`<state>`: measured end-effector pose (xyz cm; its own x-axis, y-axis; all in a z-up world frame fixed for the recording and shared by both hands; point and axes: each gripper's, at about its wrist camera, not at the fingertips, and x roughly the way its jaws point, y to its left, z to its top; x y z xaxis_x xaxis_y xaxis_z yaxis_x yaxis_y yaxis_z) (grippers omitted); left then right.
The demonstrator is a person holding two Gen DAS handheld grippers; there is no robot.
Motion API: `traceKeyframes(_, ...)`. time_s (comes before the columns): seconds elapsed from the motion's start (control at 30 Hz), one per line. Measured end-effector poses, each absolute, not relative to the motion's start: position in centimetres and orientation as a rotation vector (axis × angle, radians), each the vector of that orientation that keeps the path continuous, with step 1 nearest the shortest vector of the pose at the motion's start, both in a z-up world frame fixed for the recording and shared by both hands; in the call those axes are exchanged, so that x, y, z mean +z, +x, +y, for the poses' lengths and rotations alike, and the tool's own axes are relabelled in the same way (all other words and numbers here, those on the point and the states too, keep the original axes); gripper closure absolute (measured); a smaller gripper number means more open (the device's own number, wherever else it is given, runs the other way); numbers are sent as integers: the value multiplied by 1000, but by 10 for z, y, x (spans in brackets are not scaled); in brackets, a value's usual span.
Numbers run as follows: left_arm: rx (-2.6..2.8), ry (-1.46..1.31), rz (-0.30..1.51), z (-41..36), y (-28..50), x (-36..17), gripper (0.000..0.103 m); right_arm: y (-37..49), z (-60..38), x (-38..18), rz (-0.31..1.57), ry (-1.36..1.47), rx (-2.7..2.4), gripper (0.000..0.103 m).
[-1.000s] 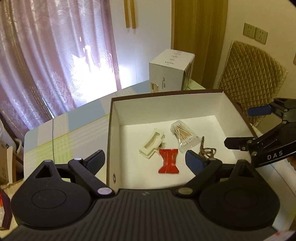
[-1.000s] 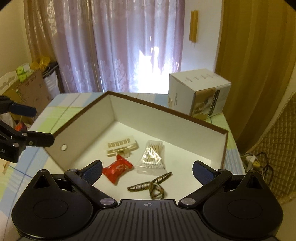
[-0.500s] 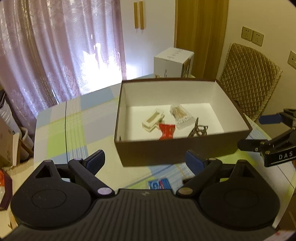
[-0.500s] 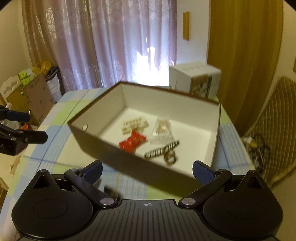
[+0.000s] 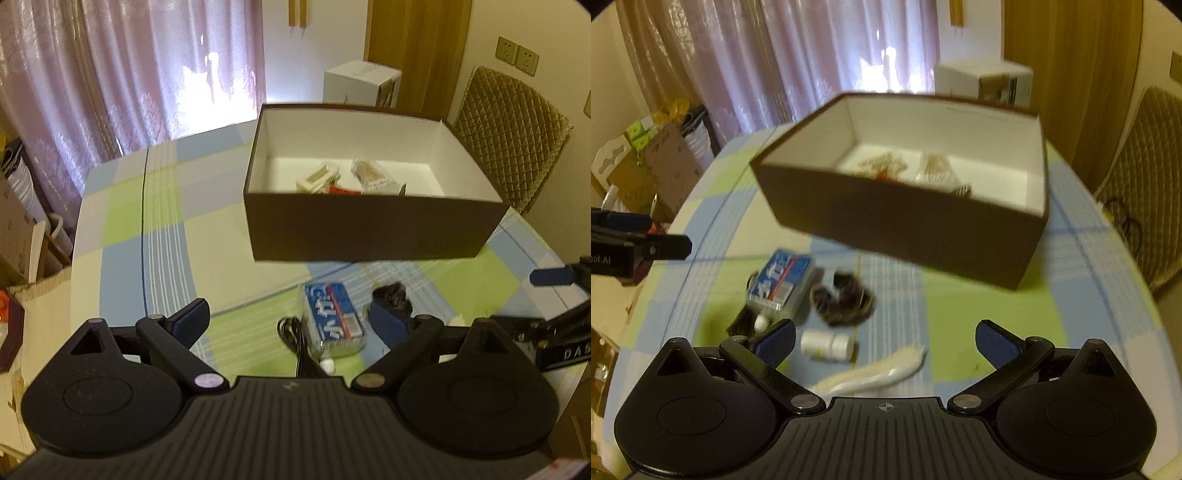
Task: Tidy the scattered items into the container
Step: 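Withdraw both tools from the box toward the remaining items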
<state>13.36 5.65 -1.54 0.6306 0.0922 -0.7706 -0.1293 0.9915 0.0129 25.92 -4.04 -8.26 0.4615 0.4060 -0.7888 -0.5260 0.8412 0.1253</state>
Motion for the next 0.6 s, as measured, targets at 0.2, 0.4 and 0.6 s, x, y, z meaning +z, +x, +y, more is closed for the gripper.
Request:
traceKeyframes(0.2, 151, -57, 918, 59, 122, -34, 12, 246, -39, -108, 988, -146, 558, 2)
traceKeyframes(0.4, 172, -71, 954, 63, 115, -51, 12, 242, -36, -122, 1014, -128, 530, 6)
traceKeyframes(0.6, 188, -87, 967, 70, 111, -60, 12, 244, -36, -137, 1075, -76, 516, 26)
